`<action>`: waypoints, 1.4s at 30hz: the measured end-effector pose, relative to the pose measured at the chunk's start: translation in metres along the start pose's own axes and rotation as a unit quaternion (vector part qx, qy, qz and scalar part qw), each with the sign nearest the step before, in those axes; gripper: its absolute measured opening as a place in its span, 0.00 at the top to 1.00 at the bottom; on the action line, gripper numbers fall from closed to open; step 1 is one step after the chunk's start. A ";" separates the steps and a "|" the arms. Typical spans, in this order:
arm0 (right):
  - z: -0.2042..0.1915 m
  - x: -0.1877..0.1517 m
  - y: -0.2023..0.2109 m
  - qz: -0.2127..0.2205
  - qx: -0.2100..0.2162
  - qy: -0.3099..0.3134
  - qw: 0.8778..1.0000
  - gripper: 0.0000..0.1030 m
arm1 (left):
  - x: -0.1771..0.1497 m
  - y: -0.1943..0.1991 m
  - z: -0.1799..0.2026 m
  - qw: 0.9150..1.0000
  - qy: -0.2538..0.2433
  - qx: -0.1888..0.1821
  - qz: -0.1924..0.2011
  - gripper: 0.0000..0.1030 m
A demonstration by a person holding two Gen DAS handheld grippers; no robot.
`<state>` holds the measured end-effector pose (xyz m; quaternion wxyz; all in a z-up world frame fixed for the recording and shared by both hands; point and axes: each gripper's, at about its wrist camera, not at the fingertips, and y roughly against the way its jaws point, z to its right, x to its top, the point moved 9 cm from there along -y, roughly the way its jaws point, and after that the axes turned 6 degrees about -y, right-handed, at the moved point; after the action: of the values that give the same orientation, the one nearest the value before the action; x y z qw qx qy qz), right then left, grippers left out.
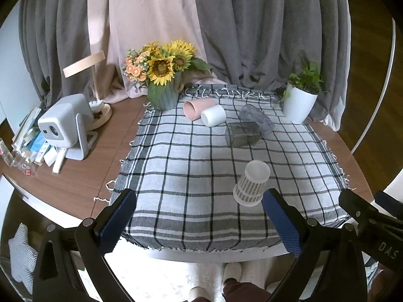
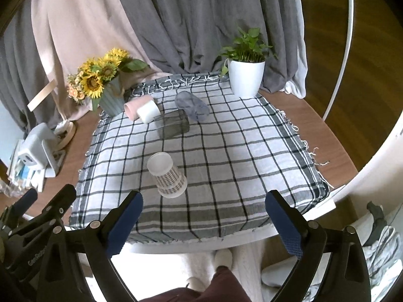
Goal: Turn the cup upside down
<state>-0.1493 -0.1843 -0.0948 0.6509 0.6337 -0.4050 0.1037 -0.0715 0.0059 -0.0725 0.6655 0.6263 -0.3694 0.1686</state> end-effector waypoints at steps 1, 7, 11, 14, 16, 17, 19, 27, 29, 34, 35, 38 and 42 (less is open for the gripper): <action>0.000 0.000 0.002 0.002 -0.001 0.000 1.000 0.05 | 0.000 0.001 0.000 1.000 0.001 0.001 0.001 0.00; 0.004 -0.002 0.010 0.010 -0.003 -0.004 1.000 0.05 | 0.000 0.008 0.001 1.000 0.000 0.007 0.008 0.00; 0.005 -0.002 0.012 0.013 -0.003 -0.003 1.000 0.05 | 0.000 0.008 0.003 1.000 -0.003 0.007 0.009 0.00; 0.005 -0.002 0.012 0.012 -0.002 -0.004 1.000 0.05 | 0.000 0.008 0.003 1.000 -0.002 0.009 0.010 0.00; 0.005 -0.003 0.013 0.010 -0.002 -0.004 1.000 0.05 | 0.000 0.009 0.002 1.000 -0.001 0.010 0.011 0.00; 0.005 -0.002 0.014 0.010 -0.001 -0.004 1.000 0.05 | 0.000 0.009 0.002 1.000 -0.001 0.009 0.010 0.00; 0.005 -0.002 0.014 0.009 -0.002 -0.002 1.000 0.05 | 0.000 0.009 0.002 1.000 -0.001 0.009 0.009 0.00; 0.004 -0.002 0.013 0.011 -0.003 -0.004 1.000 0.05 | 0.001 0.007 0.000 1.000 -0.001 0.011 0.008 0.00; 0.002 -0.002 0.012 0.010 -0.003 -0.004 1.000 0.05 | 0.001 0.007 0.000 1.000 0.000 0.011 0.008 0.00; 0.002 -0.003 0.012 0.009 -0.004 -0.004 1.000 0.05 | 0.001 0.006 0.000 1.000 0.000 0.009 0.008 0.00; 0.002 -0.003 0.012 0.009 -0.004 -0.004 1.000 0.05 | 0.001 0.006 0.000 1.000 0.000 0.009 0.008 0.00; 0.001 -0.003 0.012 0.009 -0.004 -0.003 1.000 0.05 | 0.002 0.006 0.000 1.000 0.000 0.009 0.009 0.00; 0.001 -0.003 0.012 0.008 -0.004 -0.003 1.000 0.05 | 0.002 0.006 0.000 1.000 0.000 0.009 0.008 0.00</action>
<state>-0.1590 -0.1817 -0.0879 0.6513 0.6281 -0.4125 0.1055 -0.0743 0.0063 -0.0673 0.6589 0.6291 -0.3724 0.1773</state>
